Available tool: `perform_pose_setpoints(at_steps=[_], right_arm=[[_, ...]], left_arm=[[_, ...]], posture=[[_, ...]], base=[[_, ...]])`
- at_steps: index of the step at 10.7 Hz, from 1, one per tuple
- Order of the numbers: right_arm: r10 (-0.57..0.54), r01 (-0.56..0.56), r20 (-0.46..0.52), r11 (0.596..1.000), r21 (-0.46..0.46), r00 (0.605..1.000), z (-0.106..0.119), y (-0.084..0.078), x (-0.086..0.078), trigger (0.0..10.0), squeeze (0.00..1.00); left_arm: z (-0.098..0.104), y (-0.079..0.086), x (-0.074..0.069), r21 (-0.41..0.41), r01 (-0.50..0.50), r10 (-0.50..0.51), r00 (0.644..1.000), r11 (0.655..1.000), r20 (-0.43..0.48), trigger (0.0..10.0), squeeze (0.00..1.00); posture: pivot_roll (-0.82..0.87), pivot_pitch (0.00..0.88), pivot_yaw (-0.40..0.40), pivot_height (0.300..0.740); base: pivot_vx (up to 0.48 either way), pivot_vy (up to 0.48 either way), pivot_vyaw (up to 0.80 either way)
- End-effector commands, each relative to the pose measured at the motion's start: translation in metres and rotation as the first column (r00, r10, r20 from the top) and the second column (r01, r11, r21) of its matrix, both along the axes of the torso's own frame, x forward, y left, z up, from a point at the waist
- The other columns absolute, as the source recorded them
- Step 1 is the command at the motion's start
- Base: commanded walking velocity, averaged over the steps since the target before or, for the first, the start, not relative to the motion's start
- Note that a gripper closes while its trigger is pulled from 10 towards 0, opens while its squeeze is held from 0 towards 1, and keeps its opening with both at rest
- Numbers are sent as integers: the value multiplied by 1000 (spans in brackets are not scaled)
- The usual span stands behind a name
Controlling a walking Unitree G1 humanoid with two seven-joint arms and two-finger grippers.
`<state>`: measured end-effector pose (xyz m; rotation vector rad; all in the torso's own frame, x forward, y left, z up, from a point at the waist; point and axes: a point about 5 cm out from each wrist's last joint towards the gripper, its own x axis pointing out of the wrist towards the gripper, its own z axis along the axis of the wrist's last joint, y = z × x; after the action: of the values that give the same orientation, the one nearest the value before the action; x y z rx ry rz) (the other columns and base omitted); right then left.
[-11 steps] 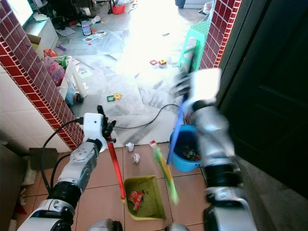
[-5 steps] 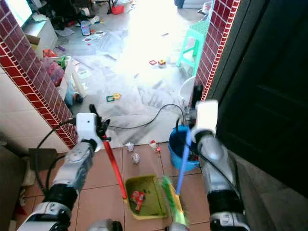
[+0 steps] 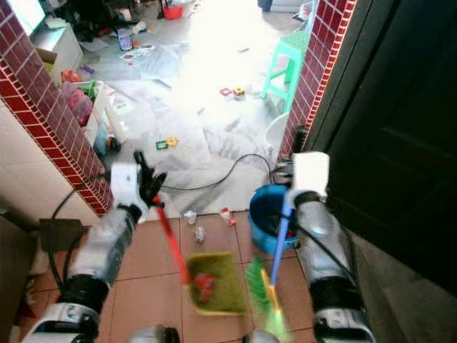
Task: Sweep floor
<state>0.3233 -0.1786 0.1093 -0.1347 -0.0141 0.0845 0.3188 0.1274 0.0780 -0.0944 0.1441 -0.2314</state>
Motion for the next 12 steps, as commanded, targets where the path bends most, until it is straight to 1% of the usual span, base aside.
perform_pose_setpoints(at_steps=[1,2,3,4,5,6,7,8,9,10,11,12], right_arm=[[35,-34,41,999,-37,999,6,5,4,10000,0],[-11,11,73,1000,-1,997,9,2,6,10000,0],[-50,47,91,998,37,995,11,0,2,10000,0],[-71,66,88,996,60,994,6,0,-7,10000,0],[-80,75,88,995,60,993,4,0,-16,10000,0],[-101,96,74,993,62,992,-1,-4,-23,10000,0],[-106,104,47,994,45,993,-9,-10,-30,10000,0],[-104,103,30,994,27,994,-14,-13,-33,10000,0],[-111,110,21,994,10,994,-16,-18,-32,10000,0],[-124,124,9,992,14,992,-16,-21,-31,10000,0],[-142,142,-11,990,8,990,-17,-24,-32,10000,0],[-155,156,-52,988,16,986,-24,-26,-35,10000,0]], left_arm=[[7,2,0,30,-29,28,999,999,46,10000,0],[2,9,-13,33,-57,55,997,998,46,10000,0],[4,15,-22,33,-56,53,995,998,80,10000,0],[10,20,-30,-6,-77,78,991,997,105,10000,0],[17,23,-38,-36,-94,98,986,995,136,10000,0],[24,26,-45,-41,-92,98,982,995,163,10000,0],[28,31,-50,-58,-101,111,977,993,182,10000,0],[33,42,-53,-59,-172,180,959,983,217,10000,0],[42,53,-54,-70,-225,235,941,972,243,10000,0],[52,53,-52,-87,-216,232,937,972,263,10000,0],[78,55,-52,-133,-215,247,918,968,311,10000,0],[92,62,-56,-134,-253,285,896,958,342,10000,0]], posture=[[-118,0,55,740],[-102,0,68,740],[-106,0,83,740],[-110,0,86,740],[-113,0,84,740],[-110,0,76,740],[-108,0,64,740],[-108,0,55,740],[-111,0,31,740],[-103,0,22,740],[-97,0,18,740],[-88,0,10,740]], base=[[0,0,0],[0,0,0],[0,0,0],[0,0,0],[0,0,0],[0,0,0],[0,0,0],[0,0,0],[0,0,0],[0,0,0],[0,0,0],[0,0,0]])
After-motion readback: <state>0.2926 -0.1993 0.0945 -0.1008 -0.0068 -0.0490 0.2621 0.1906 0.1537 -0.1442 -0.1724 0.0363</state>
